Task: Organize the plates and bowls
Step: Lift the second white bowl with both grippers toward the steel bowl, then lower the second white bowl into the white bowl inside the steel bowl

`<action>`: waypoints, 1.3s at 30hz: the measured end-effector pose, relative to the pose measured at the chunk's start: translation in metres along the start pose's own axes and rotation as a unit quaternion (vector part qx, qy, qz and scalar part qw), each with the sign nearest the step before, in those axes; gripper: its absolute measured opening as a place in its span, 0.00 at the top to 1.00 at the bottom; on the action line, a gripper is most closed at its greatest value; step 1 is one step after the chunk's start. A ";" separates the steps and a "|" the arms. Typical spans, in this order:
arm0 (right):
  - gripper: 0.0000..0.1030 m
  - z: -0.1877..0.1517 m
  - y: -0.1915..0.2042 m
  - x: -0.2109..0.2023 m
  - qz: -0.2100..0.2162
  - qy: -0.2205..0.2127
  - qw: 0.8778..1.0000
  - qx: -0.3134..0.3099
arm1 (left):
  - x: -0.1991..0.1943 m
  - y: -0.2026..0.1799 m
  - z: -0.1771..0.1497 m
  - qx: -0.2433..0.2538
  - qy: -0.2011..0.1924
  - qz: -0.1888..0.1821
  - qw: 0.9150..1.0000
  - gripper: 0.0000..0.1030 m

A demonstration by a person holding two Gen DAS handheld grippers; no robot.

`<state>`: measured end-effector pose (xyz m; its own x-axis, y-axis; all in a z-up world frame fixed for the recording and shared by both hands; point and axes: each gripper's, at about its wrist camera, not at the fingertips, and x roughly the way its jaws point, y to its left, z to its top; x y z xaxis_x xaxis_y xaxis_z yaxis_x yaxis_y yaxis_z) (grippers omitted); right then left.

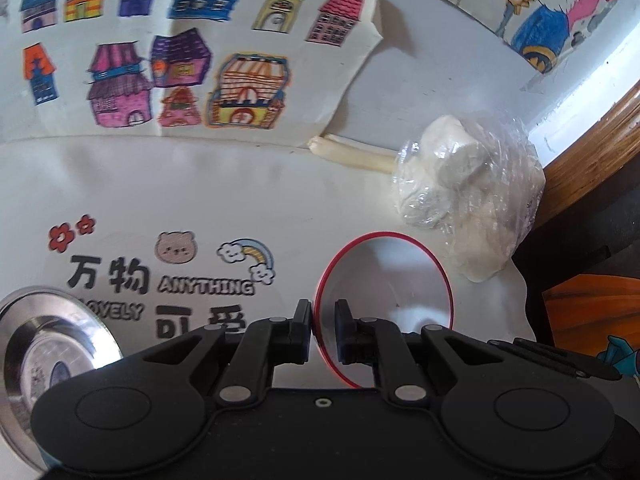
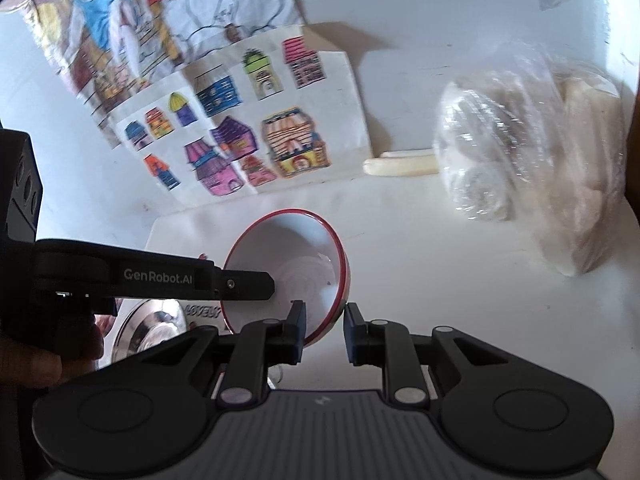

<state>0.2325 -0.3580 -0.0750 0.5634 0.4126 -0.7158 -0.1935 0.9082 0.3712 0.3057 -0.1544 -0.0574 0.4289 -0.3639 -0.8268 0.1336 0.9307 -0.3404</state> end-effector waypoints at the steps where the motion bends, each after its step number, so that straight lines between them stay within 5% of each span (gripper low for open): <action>1: 0.78 0.000 0.003 0.000 0.002 0.002 1.000 -0.003 | -0.002 0.003 -0.002 -0.003 -0.001 0.000 1.000 0.88; 39: 0.78 -0.012 0.039 0.022 0.071 0.105 0.989 -0.073 | -0.025 0.059 -0.062 -0.049 0.036 0.013 0.998 0.87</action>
<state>0.2273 -0.3133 -0.0833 0.3460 0.5289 -0.7749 -0.3810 0.8340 0.3991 0.2477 -0.0920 -0.0842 0.3662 -0.3438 -0.8647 0.0338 0.9335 -0.3569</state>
